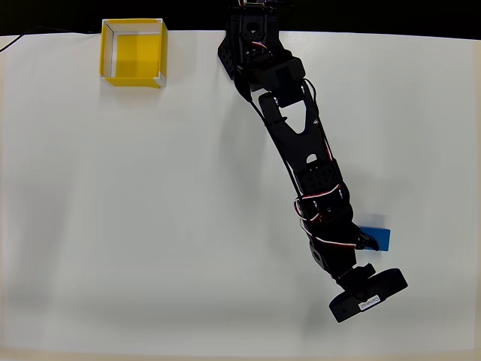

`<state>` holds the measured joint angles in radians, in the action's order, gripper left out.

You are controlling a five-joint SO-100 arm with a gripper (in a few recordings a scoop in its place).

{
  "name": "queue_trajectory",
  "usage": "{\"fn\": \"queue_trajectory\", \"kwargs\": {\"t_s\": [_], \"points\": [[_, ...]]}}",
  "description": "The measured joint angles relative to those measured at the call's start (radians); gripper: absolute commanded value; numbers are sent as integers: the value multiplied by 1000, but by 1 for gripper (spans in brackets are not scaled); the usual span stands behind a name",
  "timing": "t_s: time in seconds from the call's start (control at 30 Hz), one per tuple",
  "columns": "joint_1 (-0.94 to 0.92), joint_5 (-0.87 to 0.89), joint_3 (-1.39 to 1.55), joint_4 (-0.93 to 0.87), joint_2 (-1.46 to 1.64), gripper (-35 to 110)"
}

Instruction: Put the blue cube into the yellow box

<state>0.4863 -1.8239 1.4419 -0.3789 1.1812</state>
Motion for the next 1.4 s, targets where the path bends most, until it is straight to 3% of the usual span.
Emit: {"fn": "queue_trajectory", "kwargs": {"t_s": [0.67, 1.4], "points": [[133, -8, -43, 100, -190, 48], [150, 37, -49, 55, -222, 29]]}}
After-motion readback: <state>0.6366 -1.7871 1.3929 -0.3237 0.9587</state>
